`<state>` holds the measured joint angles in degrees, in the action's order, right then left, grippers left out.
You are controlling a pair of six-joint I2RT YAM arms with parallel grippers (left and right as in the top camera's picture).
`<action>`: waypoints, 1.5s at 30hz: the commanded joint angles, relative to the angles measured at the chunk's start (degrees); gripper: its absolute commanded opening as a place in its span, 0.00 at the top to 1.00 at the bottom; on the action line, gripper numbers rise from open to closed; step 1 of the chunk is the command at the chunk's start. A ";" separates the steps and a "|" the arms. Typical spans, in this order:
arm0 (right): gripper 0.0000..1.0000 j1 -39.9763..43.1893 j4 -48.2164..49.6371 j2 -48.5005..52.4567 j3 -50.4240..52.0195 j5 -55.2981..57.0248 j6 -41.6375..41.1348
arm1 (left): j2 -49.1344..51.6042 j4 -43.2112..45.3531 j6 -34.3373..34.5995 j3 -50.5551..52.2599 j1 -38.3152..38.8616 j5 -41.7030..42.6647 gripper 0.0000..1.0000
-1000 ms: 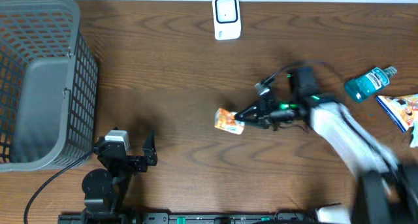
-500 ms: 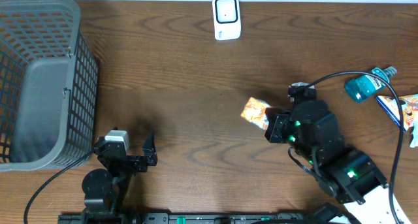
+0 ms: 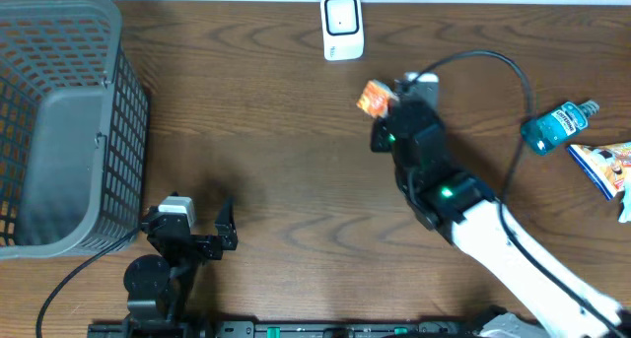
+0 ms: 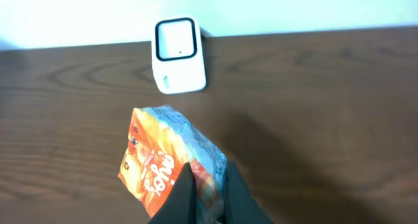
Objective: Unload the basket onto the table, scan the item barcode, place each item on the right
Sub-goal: 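Lift and rotate the tissue pack, carrying it toward the scanner, then hold the tissue pack in front of the scanner window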
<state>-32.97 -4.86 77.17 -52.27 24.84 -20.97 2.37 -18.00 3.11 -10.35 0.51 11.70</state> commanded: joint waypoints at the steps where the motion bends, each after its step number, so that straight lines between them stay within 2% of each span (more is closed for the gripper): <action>1: 0.99 -0.50 5.49 5.27 0.02 2.05 6.93 | -0.24 0.00 -0.31 -0.68 0.17 0.31 0.02; 7: 0.99 -0.48 18.18 13.90 0.02 1.36 7.65 | -0.24 0.00 -0.31 -0.68 0.17 0.31 0.02; 9: 0.99 -0.50 27.45 18.14 0.02 0.11 12.68 | -0.24 0.00 -0.31 -0.68 0.17 0.31 0.02; 12: 0.99 -0.50 36.46 22.14 0.02 -2.14 17.27 | -0.24 0.00 -0.31 -0.68 0.17 0.33 0.02; 17: 0.99 0.94 49.40 28.79 -0.52 -2.27 19.32 | -0.24 0.00 -0.31 -0.68 0.17 0.33 0.03; 29: 0.99 6.01 47.60 37.24 -16.09 -4.50 19.34 | -0.24 0.00 -0.31 -0.68 0.17 0.33 0.02; 37: 0.99 6.78 45.11 47.34 -28.37 -4.59 19.61 | -0.24 0.00 -0.31 -0.68 0.17 0.33 0.02; 45: 0.99 7.50 43.60 54.75 -35.47 -3.80 19.58 | -0.24 -0.02 -0.31 -0.68 0.17 0.33 0.02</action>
<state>-27.00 39.00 129.95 -84.62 20.21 -2.04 2.37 -18.04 3.11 -10.35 0.51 11.70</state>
